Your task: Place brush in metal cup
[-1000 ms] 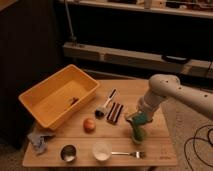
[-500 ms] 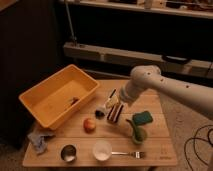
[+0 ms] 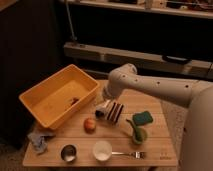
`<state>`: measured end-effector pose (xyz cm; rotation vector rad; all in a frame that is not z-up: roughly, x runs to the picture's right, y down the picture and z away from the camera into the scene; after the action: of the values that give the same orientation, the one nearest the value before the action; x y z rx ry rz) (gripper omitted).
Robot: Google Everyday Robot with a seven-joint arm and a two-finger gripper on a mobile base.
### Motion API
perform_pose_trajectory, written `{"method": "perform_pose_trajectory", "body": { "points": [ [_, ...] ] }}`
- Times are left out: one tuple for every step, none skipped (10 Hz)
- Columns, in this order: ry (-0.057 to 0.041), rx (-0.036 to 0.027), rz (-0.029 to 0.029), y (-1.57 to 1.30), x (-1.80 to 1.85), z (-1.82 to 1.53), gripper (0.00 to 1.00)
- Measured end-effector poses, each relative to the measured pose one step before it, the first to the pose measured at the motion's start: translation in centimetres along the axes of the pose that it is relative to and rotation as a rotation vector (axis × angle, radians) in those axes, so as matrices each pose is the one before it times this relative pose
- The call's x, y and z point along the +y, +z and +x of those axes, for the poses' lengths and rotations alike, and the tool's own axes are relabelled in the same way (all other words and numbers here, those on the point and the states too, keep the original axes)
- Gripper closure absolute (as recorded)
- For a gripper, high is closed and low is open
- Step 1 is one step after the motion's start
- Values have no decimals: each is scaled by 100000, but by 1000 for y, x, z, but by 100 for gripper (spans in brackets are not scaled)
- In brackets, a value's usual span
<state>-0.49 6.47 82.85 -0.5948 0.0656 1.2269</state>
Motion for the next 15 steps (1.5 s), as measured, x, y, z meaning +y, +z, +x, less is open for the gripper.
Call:
{"method": "perform_pose_trajectory", "body": {
  "points": [
    [-400,1432,3279,792,305,-298,20],
    [-511,1411,1055,581,535,-185,20],
    [-260,2564,1552,831,5,249,20],
    [-876,1958,1009,650,126,136,20],
    [-689,2589,-1,712,665,90,20],
    [-297,1813,-353,713,535,-60,20],
    [145,4395,-477,1200,183,366,21],
    [-28,3453,-516,902,28,390,26],
    [-210,2098,-475,687,191,154,34],
    [-321,2851,-1025,860,438,119,46],
    [157,1633,-778,535,-3,174,54],
    [535,1305,-1008,234,-150,191,63],
    [697,566,-1095,-89,-115,145,74],
    [1287,12,-1116,-274,-267,155,85],
    [1712,53,-1231,-418,-315,247,95]
  ]
}}
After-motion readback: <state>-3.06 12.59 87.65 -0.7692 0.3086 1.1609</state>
